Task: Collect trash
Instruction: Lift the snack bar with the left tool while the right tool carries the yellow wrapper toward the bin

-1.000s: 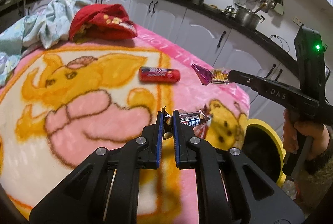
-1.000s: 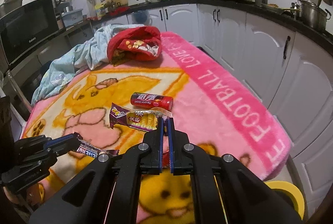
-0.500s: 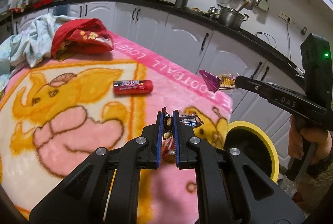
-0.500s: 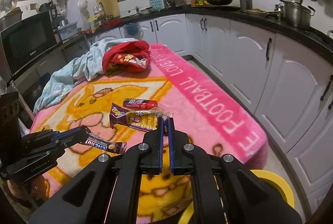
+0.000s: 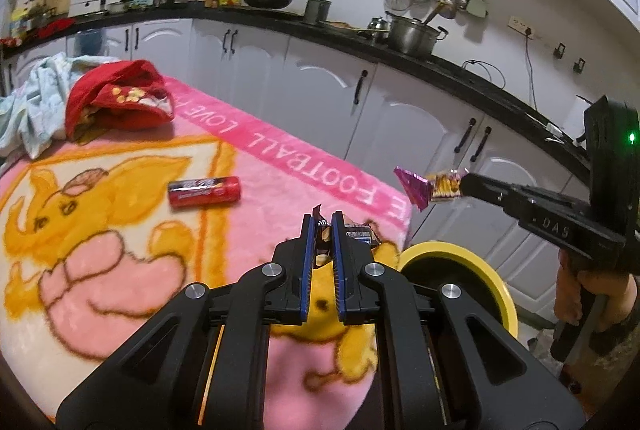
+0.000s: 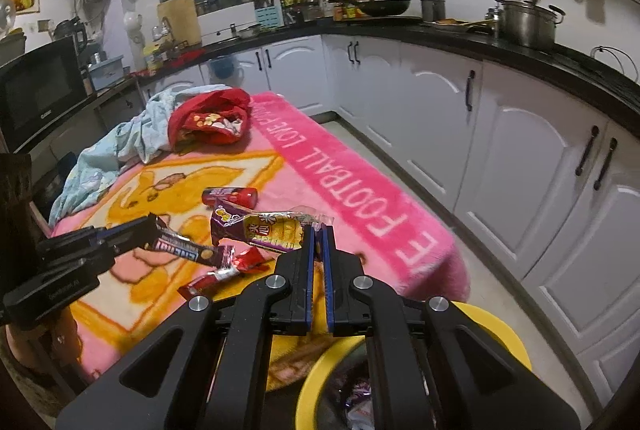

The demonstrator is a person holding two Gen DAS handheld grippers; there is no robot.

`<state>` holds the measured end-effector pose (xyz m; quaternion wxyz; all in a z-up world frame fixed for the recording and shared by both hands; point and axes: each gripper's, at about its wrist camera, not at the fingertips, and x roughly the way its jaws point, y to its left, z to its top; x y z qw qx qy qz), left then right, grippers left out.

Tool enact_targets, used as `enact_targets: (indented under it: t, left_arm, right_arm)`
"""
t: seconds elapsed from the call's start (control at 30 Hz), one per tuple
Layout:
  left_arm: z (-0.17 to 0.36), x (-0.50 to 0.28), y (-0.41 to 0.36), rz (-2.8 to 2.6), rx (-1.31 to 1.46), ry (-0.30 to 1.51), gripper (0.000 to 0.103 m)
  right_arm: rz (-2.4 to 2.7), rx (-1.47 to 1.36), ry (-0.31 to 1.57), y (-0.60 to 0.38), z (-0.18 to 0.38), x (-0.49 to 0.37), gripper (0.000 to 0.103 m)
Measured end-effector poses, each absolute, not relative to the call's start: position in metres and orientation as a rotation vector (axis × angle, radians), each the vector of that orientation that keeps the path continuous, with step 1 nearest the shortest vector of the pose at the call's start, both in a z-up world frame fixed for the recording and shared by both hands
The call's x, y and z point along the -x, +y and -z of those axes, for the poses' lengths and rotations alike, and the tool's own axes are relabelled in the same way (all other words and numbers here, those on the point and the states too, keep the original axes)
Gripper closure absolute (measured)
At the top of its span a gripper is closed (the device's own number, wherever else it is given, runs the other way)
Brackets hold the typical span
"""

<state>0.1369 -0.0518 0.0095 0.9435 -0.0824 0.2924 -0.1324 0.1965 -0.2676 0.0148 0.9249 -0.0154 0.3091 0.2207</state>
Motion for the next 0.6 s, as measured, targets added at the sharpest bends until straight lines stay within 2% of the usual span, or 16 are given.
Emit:
enact_targets:
  t: [0.6]
  left_arm:
    - [-0.017,-0.148,-0.108,0.381,0.116,0.583,0.099]
  right_arm:
    - [-0.334,0.008,0.629,-0.334,-0.005,-0.172,0.099]
